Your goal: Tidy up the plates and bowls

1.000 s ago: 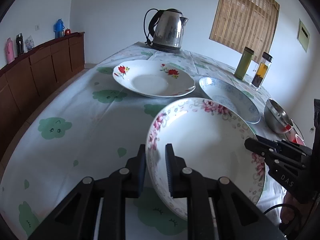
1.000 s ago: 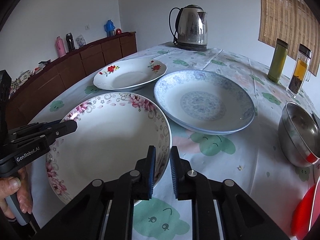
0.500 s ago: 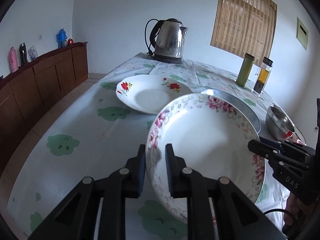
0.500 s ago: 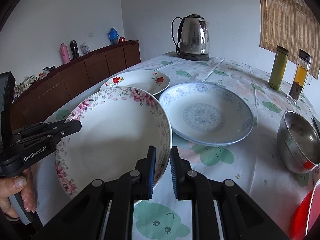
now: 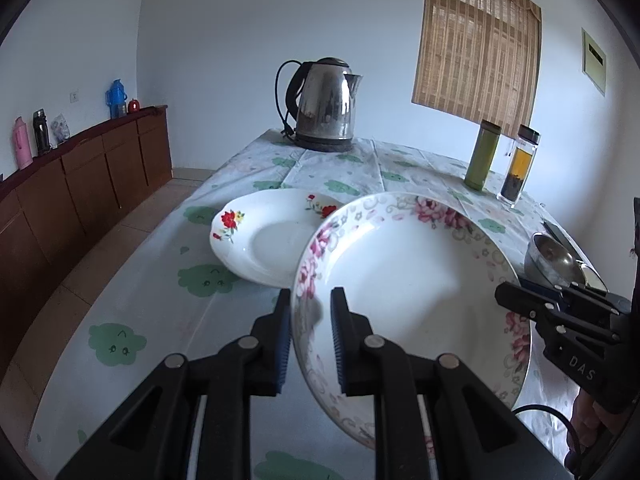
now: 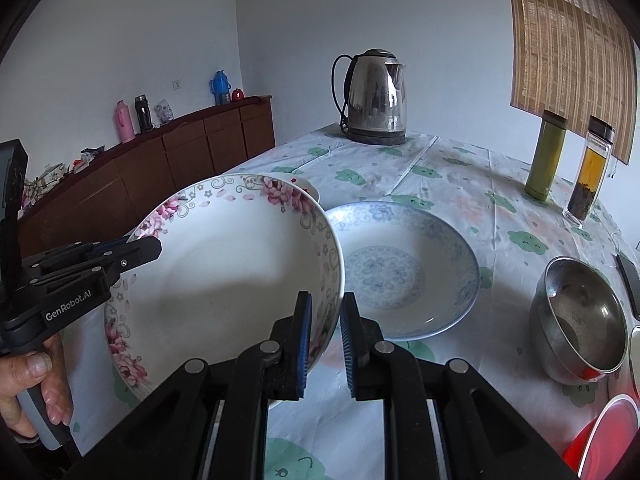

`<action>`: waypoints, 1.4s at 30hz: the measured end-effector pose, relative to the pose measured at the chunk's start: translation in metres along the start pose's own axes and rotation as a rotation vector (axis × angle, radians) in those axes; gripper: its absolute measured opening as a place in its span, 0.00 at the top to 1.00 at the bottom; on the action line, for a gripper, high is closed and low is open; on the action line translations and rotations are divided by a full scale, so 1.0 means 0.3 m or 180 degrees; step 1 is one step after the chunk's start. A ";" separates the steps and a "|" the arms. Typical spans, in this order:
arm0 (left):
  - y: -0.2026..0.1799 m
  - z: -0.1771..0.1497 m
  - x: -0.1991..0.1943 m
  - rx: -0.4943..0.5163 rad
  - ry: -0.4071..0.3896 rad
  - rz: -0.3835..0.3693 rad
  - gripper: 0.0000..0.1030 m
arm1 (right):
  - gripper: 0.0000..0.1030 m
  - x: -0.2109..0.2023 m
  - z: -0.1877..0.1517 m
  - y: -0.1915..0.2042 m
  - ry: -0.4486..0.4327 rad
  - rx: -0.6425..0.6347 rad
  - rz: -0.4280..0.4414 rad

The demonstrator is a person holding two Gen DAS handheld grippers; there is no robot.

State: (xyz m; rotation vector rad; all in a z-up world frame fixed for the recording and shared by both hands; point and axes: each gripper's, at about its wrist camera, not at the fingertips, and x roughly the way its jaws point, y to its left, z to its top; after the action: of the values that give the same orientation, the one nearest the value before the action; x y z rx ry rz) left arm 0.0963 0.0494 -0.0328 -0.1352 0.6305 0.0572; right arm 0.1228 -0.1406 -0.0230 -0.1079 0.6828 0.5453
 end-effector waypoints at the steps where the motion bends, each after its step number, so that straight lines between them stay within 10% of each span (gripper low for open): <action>1: -0.005 0.006 0.003 0.0015 -0.0008 0.0000 0.85 | 0.85 0.000 0.004 -0.006 -0.0015 0.0008 -0.0008; 42: -0.180 0.168 0.178 0.0371 -0.0083 -0.0012 0.85 | 0.85 0.073 0.077 -0.203 -0.0178 0.0352 -0.0348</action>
State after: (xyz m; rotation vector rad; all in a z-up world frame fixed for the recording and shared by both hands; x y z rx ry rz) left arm 0.1738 0.0038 -0.0181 -0.0231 0.6061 0.0184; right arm 0.1813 -0.1768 -0.0238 -0.0261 0.6471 0.4033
